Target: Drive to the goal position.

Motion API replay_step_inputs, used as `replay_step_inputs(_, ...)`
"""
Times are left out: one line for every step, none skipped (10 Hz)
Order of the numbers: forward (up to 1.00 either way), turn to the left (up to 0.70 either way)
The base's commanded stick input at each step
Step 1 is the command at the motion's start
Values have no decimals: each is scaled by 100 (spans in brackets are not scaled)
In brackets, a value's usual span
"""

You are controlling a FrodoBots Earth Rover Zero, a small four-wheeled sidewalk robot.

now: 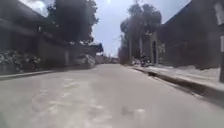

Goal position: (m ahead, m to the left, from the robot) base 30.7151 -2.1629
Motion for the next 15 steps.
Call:
replay_step_inputs(70,0)
replay_step_inputs(70,0)
replay_step_inputs(70,0)
replay_step_inputs(70,0)
replay_step_inputs(70,0)
replay_step_inputs(70,0)
replay_step_inputs(70,0)
replay_step_inputs(70,0)
replay_step_inputs(70,0)
replay_step_inputs(70,0)
replay_step_inputs(70,31)
replay_step_inputs(70,0)
replay_step_inputs(70,0)
replay_step_inputs(70,0)
replay_step_inputs(70,0)
